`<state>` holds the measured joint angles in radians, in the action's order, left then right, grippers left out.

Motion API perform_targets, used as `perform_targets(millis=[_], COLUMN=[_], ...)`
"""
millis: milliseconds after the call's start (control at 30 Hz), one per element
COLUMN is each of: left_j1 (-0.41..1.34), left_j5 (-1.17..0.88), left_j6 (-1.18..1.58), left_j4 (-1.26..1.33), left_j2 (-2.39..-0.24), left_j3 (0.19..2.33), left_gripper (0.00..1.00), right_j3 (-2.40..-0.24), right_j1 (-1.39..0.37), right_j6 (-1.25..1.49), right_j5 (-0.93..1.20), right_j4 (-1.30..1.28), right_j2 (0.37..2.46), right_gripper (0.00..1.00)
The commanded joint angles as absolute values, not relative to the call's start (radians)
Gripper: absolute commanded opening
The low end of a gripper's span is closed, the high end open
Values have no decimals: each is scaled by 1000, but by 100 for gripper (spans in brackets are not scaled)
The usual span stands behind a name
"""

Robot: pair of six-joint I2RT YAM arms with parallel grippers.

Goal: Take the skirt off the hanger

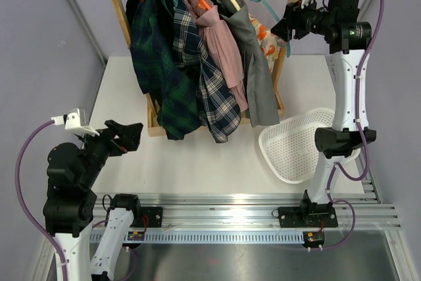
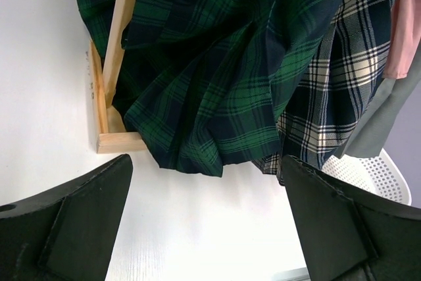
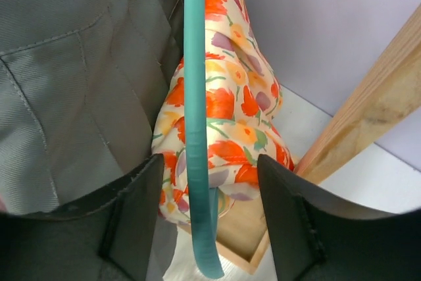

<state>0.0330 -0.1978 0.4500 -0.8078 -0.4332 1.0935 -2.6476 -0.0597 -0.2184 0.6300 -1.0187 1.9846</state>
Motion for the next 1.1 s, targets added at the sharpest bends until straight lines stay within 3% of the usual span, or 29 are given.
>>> perform_targets(millis=[0,100,133,533,833,1067], left_j1=[28,28,28,28,28,28], left_j5=[-253,-268,-270,-301,-314,-399], left_j6=[462,453,448,430,393,305], left_j4=[-730,-726,-727,-724,-718,-675], left_j2=[-431,-440,-443,-442,-439,-440], left_j3=[1083,1086,1089,1095,1098,1103], left_gripper=[99,99,99,99,99,99], right_j3=[-2674,-2683,-2683,-2596,-2308,-2169], right_j1=[-74,-78,-78,-49,24,34], right_j6=[-236,-219,-212,21,6,-268], right_j5=[676,692,686,647,712,739], right_j4=[-956,-948,-942,-600,-584,-756], right_j2=[1996,2003,2000,1813,1632,1482], right_gripper=[60,22,0,0,0,0])
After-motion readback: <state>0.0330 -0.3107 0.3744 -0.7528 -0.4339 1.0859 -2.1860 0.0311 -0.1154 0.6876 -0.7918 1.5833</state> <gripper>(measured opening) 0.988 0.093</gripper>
